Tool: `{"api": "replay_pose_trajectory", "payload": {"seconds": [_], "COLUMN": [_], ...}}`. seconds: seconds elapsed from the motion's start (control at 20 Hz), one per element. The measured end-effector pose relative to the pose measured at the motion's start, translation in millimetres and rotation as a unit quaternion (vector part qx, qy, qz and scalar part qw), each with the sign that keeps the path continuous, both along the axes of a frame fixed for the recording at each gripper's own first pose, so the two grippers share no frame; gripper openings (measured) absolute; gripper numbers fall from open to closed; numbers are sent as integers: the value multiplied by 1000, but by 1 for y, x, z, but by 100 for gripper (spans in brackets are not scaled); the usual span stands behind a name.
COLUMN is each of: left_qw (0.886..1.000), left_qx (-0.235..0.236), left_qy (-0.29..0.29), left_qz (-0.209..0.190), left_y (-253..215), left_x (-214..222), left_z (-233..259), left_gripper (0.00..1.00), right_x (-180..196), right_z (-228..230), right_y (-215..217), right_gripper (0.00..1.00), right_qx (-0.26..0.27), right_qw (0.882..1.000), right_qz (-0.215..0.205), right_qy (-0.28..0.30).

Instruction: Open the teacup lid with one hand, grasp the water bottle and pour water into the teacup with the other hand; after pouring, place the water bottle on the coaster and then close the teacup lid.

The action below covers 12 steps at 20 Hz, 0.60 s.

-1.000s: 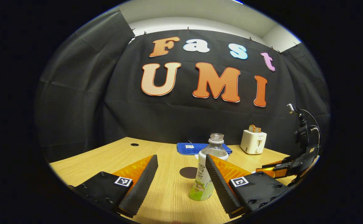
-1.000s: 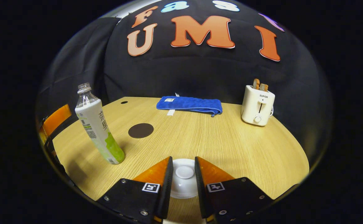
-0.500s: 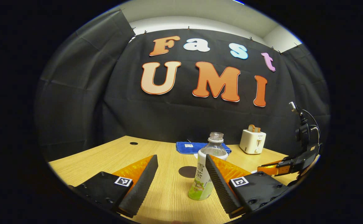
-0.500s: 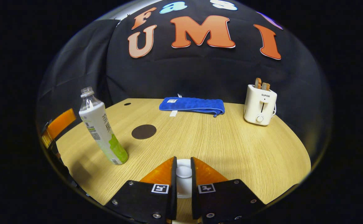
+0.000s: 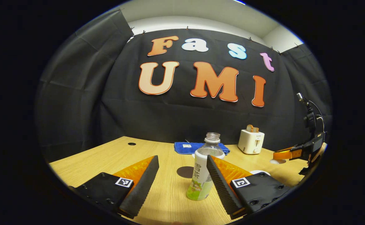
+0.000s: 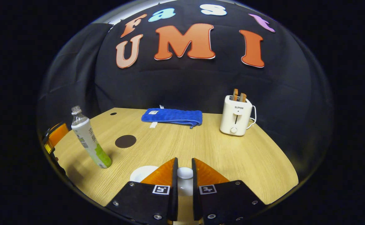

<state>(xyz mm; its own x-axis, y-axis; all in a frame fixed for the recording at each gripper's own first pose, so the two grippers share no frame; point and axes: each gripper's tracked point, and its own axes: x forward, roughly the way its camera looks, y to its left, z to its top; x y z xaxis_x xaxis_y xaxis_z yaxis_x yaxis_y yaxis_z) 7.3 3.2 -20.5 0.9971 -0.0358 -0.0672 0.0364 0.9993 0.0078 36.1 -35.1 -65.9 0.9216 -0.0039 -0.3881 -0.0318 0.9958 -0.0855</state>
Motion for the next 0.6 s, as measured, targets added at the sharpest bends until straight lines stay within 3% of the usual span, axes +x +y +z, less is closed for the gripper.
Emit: {"api": "replay_pose_trajectory", "payload": {"seconds": [0.6], "left_qw": [994], "left_qx": [48], "left_qy": [65], "left_qz": [-80], "left_y": [-59], "left_x": [10], "left_z": [-46], "left_gripper": [99], "right_x": [-16], "right_z": [-6], "right_y": [-43], "right_gripper": [19], "right_qx": [11], "right_qw": [999], "right_qz": [-34], "right_qy": [4]}}
